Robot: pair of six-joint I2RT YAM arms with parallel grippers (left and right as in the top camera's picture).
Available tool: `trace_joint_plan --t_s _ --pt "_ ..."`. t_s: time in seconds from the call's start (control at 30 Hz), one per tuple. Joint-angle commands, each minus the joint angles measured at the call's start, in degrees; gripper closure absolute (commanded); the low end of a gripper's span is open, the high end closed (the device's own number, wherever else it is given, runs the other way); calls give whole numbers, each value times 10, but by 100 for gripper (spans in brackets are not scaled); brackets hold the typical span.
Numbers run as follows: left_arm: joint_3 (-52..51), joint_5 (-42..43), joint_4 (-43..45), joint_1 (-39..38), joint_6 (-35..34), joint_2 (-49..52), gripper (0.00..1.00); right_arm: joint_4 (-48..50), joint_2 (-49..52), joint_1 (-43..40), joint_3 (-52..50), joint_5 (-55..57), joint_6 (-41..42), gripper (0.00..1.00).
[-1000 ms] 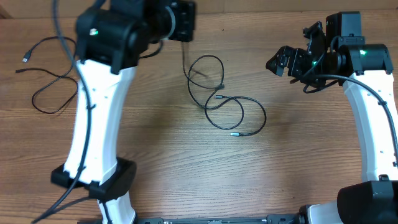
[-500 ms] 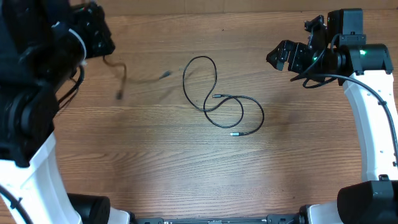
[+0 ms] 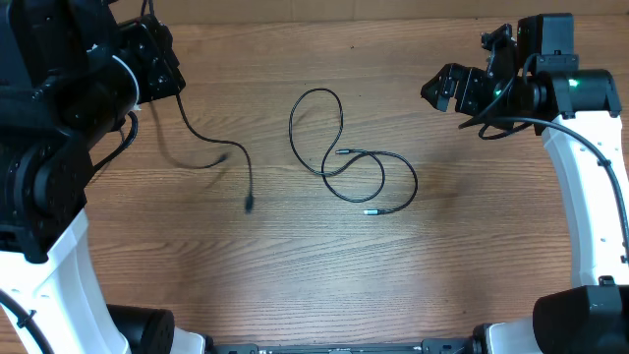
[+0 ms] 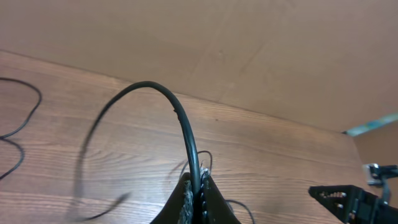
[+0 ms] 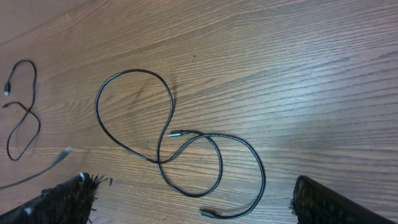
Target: Untangle cables
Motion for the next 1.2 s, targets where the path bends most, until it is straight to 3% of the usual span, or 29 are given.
trace_joint_plan --t_s 0.0,0.27,0.47,0.67,0.87,1.07,1.17 --pt "3 -54 -3 4 -12 -1 96 3 -3 2 -2 4 2 0" --pt "2 -250 107 4 -6 42 96 3 -3 2 -2 4 2 0" --pt "2 -267 288 5 78 128 96 3 -3 2 -2 4 2 0" --pt "2 -264 436 28 88 262 96 3 -3 2 -2 4 2 0" --pt "2 -252 434 40 83 377 96 3 -3 2 -2 4 2 0" --pt "2 -90 420 50 75 456 96 3 -3 2 -2 4 2 0" --pt "2 -85 403 56 19 478 96 3 -3 2 -2 4 2 0"
